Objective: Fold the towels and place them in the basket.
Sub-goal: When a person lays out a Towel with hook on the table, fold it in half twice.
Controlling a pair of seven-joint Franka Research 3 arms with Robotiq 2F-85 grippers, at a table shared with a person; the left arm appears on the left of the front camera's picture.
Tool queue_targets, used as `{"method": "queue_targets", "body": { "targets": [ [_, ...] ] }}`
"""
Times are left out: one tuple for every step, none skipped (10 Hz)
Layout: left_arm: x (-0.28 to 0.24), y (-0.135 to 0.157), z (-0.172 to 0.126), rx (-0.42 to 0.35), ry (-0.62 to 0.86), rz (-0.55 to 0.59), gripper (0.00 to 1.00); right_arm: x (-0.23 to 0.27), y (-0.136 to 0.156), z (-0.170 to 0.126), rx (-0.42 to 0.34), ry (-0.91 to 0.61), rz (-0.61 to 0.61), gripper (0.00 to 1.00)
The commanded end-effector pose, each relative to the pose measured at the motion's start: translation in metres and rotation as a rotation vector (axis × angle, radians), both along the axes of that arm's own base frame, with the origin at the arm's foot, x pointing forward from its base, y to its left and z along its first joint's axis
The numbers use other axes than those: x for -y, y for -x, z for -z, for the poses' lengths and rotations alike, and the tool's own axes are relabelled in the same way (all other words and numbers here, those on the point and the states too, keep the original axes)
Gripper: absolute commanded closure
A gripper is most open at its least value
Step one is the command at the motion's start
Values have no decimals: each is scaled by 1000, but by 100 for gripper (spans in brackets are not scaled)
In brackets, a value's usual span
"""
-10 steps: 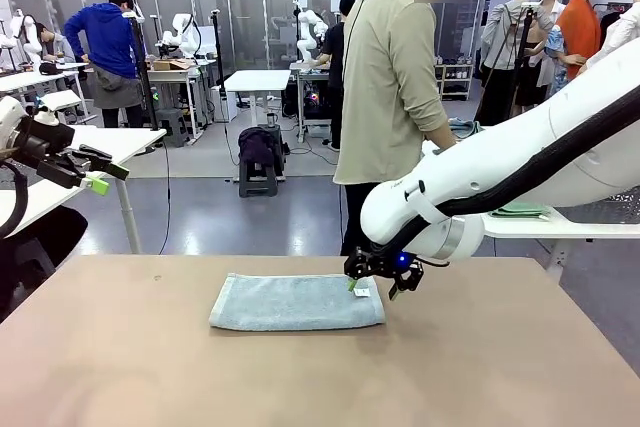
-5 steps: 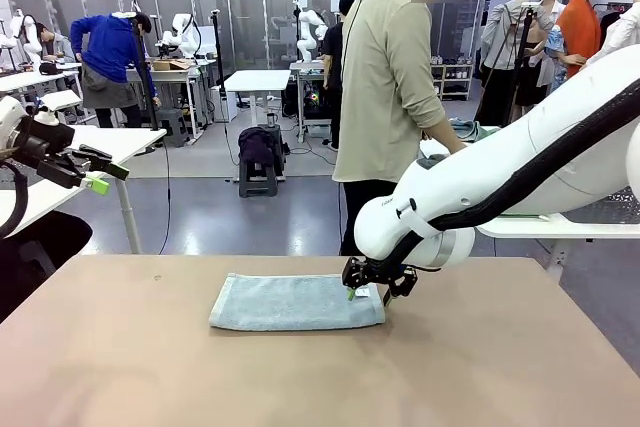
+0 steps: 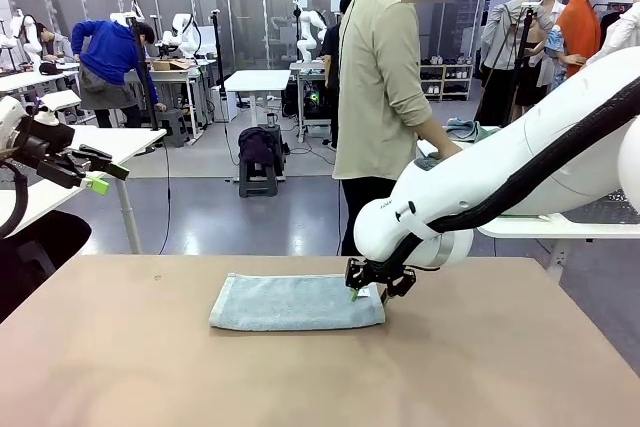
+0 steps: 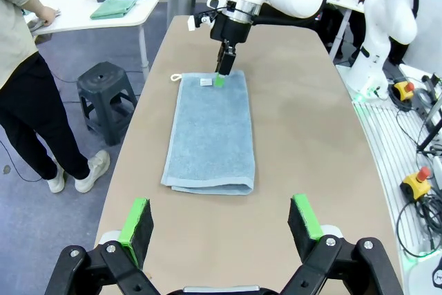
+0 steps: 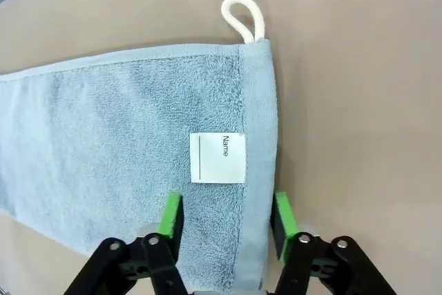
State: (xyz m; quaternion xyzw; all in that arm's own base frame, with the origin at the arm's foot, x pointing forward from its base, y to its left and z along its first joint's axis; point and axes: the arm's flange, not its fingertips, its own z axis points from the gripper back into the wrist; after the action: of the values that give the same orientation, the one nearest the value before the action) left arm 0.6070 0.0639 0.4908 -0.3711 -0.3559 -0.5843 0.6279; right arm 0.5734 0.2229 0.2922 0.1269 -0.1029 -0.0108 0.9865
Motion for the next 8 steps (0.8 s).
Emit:
{"method": "queue_targets", "body": {
  "targets": [
    [0,0,0,-1,-11,8,0,-11,-5,4,8,34,51,39],
    [0,0,0,-1,-11,8,0,-11,-6,5,7,35,52,39],
    [0,0,0,-1,-11,8,0,-12,-6,7,9,45,51,46],
    [0,0,0,-1,-11,8,0,-12,-5,8,8,61,52,55],
    [0,0,0,-1,-11,8,0,-12,-5,8,7,72,63,55],
    [0,0,0,-1,-11,8,0,-12,-5,7,7,75,63,55],
    [0,0,0,-1,-11,8,0,-12,-5,8,5,78,63,55],
    [0,0,0,-1,-11,8,0,-12,-5,7,1,75,61,55]
  ]
}}
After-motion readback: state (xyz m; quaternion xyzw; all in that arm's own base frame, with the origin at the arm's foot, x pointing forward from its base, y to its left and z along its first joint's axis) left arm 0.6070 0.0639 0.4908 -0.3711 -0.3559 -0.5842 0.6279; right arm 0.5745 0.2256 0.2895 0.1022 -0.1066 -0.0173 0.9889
